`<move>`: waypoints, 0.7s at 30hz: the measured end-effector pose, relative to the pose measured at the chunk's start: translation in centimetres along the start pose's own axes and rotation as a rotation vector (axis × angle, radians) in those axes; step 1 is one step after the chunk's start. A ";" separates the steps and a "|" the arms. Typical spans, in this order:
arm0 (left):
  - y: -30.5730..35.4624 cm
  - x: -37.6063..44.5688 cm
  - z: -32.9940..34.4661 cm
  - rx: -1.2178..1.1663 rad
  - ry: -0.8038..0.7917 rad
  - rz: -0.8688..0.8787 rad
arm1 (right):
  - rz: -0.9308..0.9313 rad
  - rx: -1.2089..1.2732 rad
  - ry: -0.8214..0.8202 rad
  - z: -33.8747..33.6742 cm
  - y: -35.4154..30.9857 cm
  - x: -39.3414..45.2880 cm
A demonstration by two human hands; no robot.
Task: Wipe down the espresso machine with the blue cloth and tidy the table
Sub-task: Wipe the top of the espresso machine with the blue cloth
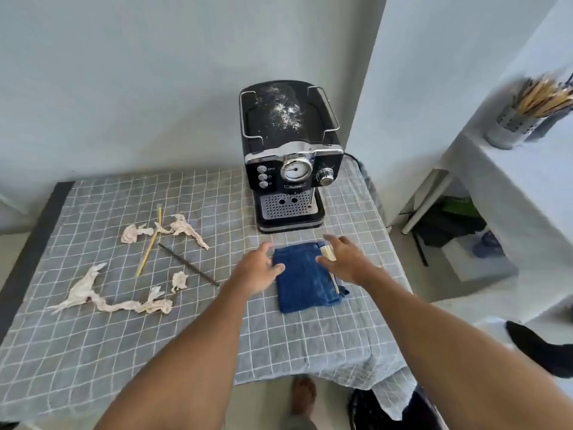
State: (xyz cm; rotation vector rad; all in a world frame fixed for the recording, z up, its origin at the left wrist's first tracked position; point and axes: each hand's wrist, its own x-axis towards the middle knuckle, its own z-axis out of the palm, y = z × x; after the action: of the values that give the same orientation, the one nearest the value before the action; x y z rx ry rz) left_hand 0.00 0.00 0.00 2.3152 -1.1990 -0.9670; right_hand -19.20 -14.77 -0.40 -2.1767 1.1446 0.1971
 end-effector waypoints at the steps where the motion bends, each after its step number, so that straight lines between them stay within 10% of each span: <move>1: -0.1 0.8 0.8 0.002 -0.011 -0.020 | 0.024 0.013 0.011 0.3 0.4 0.8; 21: -0.9 6.0 4.8 -0.225 0.021 -0.296 | 0.052 0.464 0.150 2.7 1.7 3.1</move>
State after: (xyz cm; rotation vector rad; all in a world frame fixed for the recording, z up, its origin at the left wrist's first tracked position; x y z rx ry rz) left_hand -0.46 -4.35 -6.35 2.3505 -0.7077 -1.1096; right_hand -18.22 -15.92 -4.58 -1.7727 1.1919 -0.1966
